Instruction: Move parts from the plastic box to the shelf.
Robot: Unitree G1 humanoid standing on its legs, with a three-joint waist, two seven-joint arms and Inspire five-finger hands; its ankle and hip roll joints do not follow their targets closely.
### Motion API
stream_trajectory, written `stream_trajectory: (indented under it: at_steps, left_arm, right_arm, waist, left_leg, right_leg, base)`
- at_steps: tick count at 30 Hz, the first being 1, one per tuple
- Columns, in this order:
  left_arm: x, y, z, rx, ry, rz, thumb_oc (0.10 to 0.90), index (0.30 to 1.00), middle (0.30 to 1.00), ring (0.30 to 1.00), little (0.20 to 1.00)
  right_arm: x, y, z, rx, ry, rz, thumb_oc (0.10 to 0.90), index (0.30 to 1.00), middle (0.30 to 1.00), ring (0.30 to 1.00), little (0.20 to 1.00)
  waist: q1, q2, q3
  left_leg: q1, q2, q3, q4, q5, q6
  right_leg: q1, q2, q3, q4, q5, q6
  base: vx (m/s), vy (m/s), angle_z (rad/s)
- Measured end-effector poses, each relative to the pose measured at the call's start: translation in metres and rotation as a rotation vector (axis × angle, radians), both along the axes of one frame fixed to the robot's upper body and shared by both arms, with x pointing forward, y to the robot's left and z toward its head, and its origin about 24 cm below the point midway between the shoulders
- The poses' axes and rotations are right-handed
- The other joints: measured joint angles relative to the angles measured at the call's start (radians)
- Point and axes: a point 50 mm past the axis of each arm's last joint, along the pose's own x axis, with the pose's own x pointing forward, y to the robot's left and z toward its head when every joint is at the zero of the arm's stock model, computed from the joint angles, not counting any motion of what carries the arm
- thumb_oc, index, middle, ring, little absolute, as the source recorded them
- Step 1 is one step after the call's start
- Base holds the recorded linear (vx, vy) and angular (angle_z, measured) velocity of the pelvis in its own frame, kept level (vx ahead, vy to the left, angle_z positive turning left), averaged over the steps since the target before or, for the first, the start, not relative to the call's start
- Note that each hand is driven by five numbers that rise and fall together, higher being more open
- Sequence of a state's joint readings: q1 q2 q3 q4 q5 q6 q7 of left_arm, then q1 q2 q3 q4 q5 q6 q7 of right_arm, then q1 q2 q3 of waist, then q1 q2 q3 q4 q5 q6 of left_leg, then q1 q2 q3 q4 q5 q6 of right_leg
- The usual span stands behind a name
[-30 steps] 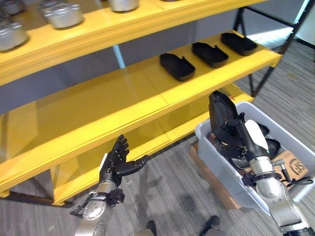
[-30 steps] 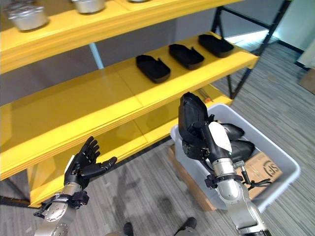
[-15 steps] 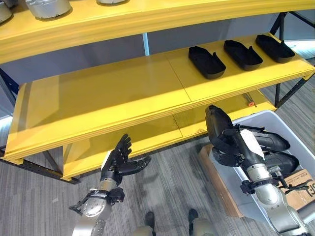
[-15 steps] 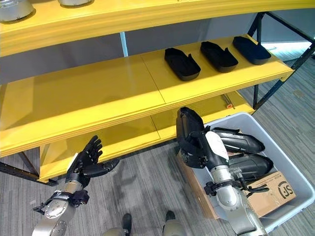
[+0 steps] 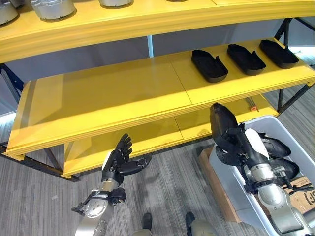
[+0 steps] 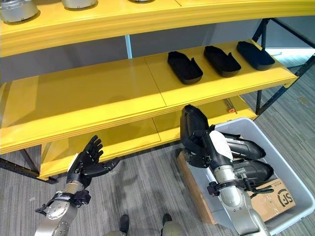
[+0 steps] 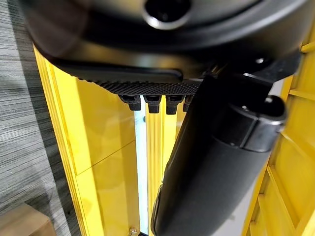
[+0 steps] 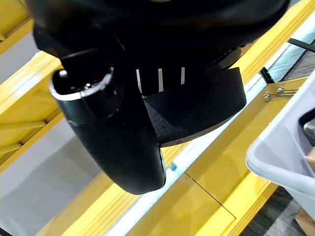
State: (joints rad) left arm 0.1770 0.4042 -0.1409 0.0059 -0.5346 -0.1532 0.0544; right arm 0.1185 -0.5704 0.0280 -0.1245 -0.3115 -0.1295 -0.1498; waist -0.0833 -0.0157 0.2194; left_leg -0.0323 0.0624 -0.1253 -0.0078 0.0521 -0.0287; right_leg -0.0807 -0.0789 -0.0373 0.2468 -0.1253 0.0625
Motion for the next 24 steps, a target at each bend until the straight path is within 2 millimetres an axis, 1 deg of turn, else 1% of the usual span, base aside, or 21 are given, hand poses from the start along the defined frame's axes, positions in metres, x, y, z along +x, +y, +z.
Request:
stream_trajectory:
  at_steps: [2,3,5,6,7,8,9,10,11,12,13,14,15,16,17,18,20,21,22,24]
  left_arm:
    - [0.001,-0.001,0.002,-0.002,-0.01,-0.004,0.9,1.0,1.0,1.0,1.0]
    - [0.001,-0.001,0.003,-0.002,-0.012,-0.004,0.9,1.0,1.0,1.0,1.0]
    - [0.0,-0.001,0.003,-0.004,-0.011,-0.003,0.9,1.0,1.0,1.0,1.0]
    - [0.0,-0.001,0.003,-0.005,-0.011,0.0,0.9,1.0,1.0,1.0,1.0]
    - [0.0,-0.001,0.003,-0.005,-0.012,0.0,0.9,1.0,1.0,1.0,1.0]
    - [0.0,-0.002,0.003,-0.008,-0.012,0.001,0.9,1.0,1.0,1.0,1.0]
    - [0.002,-0.003,0.004,-0.007,-0.017,-0.003,0.9,1.0,1.0,1.0,1.0]
    - [0.003,-0.005,0.006,-0.015,-0.028,-0.007,0.9,1.0,1.0,1.0,1.0]
    - [0.003,-0.005,0.007,-0.016,-0.032,-0.01,0.9,1.0,1.0,1.0,1.0]
    - [0.003,-0.006,0.006,-0.02,-0.028,-0.007,0.9,1.0,1.0,1.0,1.0]
    - [0.003,-0.006,0.005,-0.027,-0.028,-0.004,0.9,1.0,1.0,1.0,1.0]
    - [0.001,-0.006,0.002,-0.036,-0.015,0.002,0.9,1.0,1.0,1.0,1.0]
    - [0.0,-0.005,0.001,-0.034,-0.009,0.003,0.9,1.0,1.0,1.0,1.0]
    - [-0.001,-0.005,0.0,-0.034,-0.002,0.004,0.9,1.0,1.0,1.0,1.0]
    - [-0.001,-0.006,0.0,-0.035,-0.003,0.0,0.9,1.0,1.0,1.0,1.0]
    - [-0.001,-0.006,0.0,-0.036,-0.004,-0.002,0.9,1.0,1.0,1.0,1.0]
    - [-0.001,-0.006,0.0,-0.036,-0.003,0.0,0.9,1.0,1.0,1.0,1.0]
    - [-0.001,-0.006,0.0,-0.036,-0.002,0.0,0.9,1.0,1.0,1.0,1.0]
    - [-0.001,-0.006,-0.001,-0.036,0.0,0.0,0.9,1.0,1.0,1.0,1.0]
    - [0.0,-0.008,-0.001,-0.038,-0.001,-0.009,0.9,1.0,1.0,1.0,1.0]
  right_arm:
    - [0.0,-0.002,0.002,-0.004,-0.006,-0.008,0.4,0.3,0.3,0.3,0.3]
    - [0.0,-0.003,0.003,-0.01,-0.008,-0.005,0.4,0.3,0.3,0.3,0.3]
    - [0.001,-0.004,0.005,-0.021,-0.015,0.002,0.4,0.3,0.3,0.3,0.3]
    - [0.001,-0.004,0.006,-0.025,-0.02,0.007,0.4,0.3,0.3,0.3,0.3]
    - [0.001,-0.004,0.006,-0.028,-0.022,0.01,0.4,0.3,0.3,0.3,0.3]
    - [0.001,-0.004,0.007,-0.03,-0.025,0.013,0.4,0.3,0.3,0.3,0.3]
    - [0.0,-0.004,0.007,-0.03,-0.026,0.012,0.4,0.3,0.3,0.3,0.3]
    - [0.001,-0.004,0.011,-0.042,-0.036,0.02,0.4,0.3,0.3,0.3,0.3]
    - [0.0,-0.004,0.013,-0.05,-0.044,0.025,0.4,0.3,0.3,0.3,0.3]
    - [0.001,-0.004,0.015,-0.059,-0.05,0.034,0.4,0.3,0.3,0.3,0.3]
    - [0.001,-0.004,0.017,-0.066,-0.056,0.038,0.4,0.3,0.3,0.3,0.3]
    - [0.001,-0.004,0.018,-0.066,-0.062,0.041,0.4,0.3,0.3,0.3,0.3]
    - [0.001,-0.003,0.018,-0.062,-0.064,0.041,0.4,0.3,0.3,0.3,0.3]
    - [0.001,-0.003,0.019,-0.063,-0.068,0.044,0.4,0.3,0.3,0.3,0.3]
    - [0.0,-0.004,0.02,-0.068,-0.075,0.04,0.4,0.3,0.3,0.3,0.3]
    - [0.0,-0.004,0.021,-0.067,-0.087,0.033,0.4,0.3,0.3,0.3,0.3]
    - [0.001,-0.004,0.023,-0.068,-0.1,0.027,0.4,0.3,0.3,0.3,0.3]
    - [0.001,-0.005,0.023,-0.071,-0.101,0.026,0.4,0.3,0.3,0.3,0.3]
    - [0.001,-0.005,0.024,-0.071,-0.103,0.023,0.4,0.3,0.3,0.3,0.3]
    - [0.001,-0.007,0.025,-0.081,-0.106,0.02,0.4,0.3,0.3,0.3,0.3]
  waist:
    - [0.001,0.002,-0.001]
    - [0.002,0.004,-0.002]
    - [0.004,0.015,-0.009]
    - [0.004,0.024,-0.015]
    - [0.004,0.027,-0.017]
    - [0.007,0.032,-0.018]
    - [-0.001,0.026,-0.016]
    - [0.013,0.019,-0.018]
    - [0.013,0.016,-0.016]
    - [0.031,0.014,-0.013]
    - [0.032,0.001,-0.008]
    - [0.036,-0.018,0.002]
    - [0.035,-0.012,-0.001]
    - [0.031,-0.014,0.001]
    - [0.029,-0.011,0.002]
    - [0.033,-0.005,0.001]
    - [0.033,-0.004,0.014]
    - [0.033,-0.002,0.022]
    - [0.03,0.005,0.028]
    - [0.028,0.023,0.039]
  left_leg:
    - [0.001,0.005,-0.007,0.001,0.004,-0.002]
    - [0.001,0.007,-0.023,0.001,0.006,-0.003]
    - [-0.004,0.017,-0.033,0.0,0.008,-0.004]
    - [-0.009,0.025,-0.047,-0.006,0.017,-0.012]
    - [-0.012,0.029,-0.049,-0.007,0.021,-0.014]
    - [-0.029,0.033,-0.053,0.006,0.041,-0.018]
    - [-0.063,0.024,-0.055,0.049,0.052,-0.036]
    - [-0.108,0.012,-0.044,0.079,0.11,-0.054]
    - [-0.126,0.008,-0.046,0.095,0.119,-0.052]
    - [-0.155,0.002,-0.041,0.114,0.168,-0.072]
    - [-0.174,-0.004,-0.039,0.114,0.225,-0.089]
    - [-0.184,0.026,0.038,0.153,0.166,-0.015]
    - [-0.186,0.045,0.065,0.175,0.13,-0.007]
    - [-0.18,0.091,0.116,0.193,0.089,-0.012]
    - [-0.16,0.13,0.125,0.18,0.068,-0.025]
    - [-0.133,0.155,0.12,0.132,0.059,-0.039]
    - [-0.103,0.176,0.131,0.095,0.054,-0.047]
    - [-0.085,0.185,0.154,0.087,0.054,-0.047]
    - [-0.073,0.197,0.192,0.084,0.054,-0.047]
    - [-0.049,0.197,0.225,0.068,0.054,-0.046]
  right_leg:
    - [0.011,0.007,-0.004,-0.001,-0.006,-0.004]
    - [0.017,0.012,-0.011,0.001,-0.014,-0.012]
    - [0.021,0.024,-0.025,-0.002,-0.021,-0.019]
    - [0.023,0.032,-0.032,-0.006,-0.02,-0.025]
    - [0.021,0.035,-0.037,-0.006,-0.02,-0.028]
    - [0.021,0.051,-0.046,0.0,-0.033,-0.042]
    - [0.012,0.061,-0.026,0.001,-0.042,-0.056]
    - [-0.007,0.062,-0.034,0.011,-0.042,-0.076]
    - [-0.023,0.049,-0.035,0.016,-0.029,-0.091]
    - [-0.031,0.057,-0.051,0.037,-0.034,-0.101]
    - [-0.042,0.033,-0.067,0.056,-0.039,-0.107]
    - [-0.04,0.017,-0.108,0.045,-0.024,-0.129]
    - [-0.036,0.017,-0.118,0.039,-0.021,-0.135]
    - [-0.032,0.022,-0.137,0.029,-0.027,-0.148]
    - [-0.044,0.032,-0.144,0.035,-0.026,-0.148]
    - [-0.066,0.042,-0.145,0.044,-0.02,-0.143]
    - [-0.084,0.05,-0.145,0.048,-0.017,-0.148]
    - [-0.084,0.054,-0.145,0.049,-0.016,-0.151]
    - [-0.084,0.059,-0.145,0.048,-0.009,-0.136]
    - [-0.087,0.066,-0.131,0.051,-0.007,-0.134]
  base:
    - [0.05,-0.166,0.28]
    - [0.06,-0.177,0.29]
    - [0.06,-0.185,0.26]
    - [0.04,-0.175,0.25]
    - [-0.02,-0.184,0.41]
    - [-0.05,-0.165,0.53]
    - [-0.11,-0.157,0.76]
    - [-0.08,-0.127,0.64]
    - [-0.05,-0.113,0.53]
    - [0.02,-0.076,0.46]
    - [0.06,-0.041,0.59]
    - [0.07,-0.002,0.55]
    - [0.07,0.025,0.58]
    - [0.09,0.036,0.57]
    - [0.1,0.029,0.5]
    - [0.07,0.013,0.28]
    - [0.1,0.065,0.02]
    - [0.19,0.155,-0.08]
    - [0.2,0.199,-0.13]
    - [0.17,0.167,-0.24]
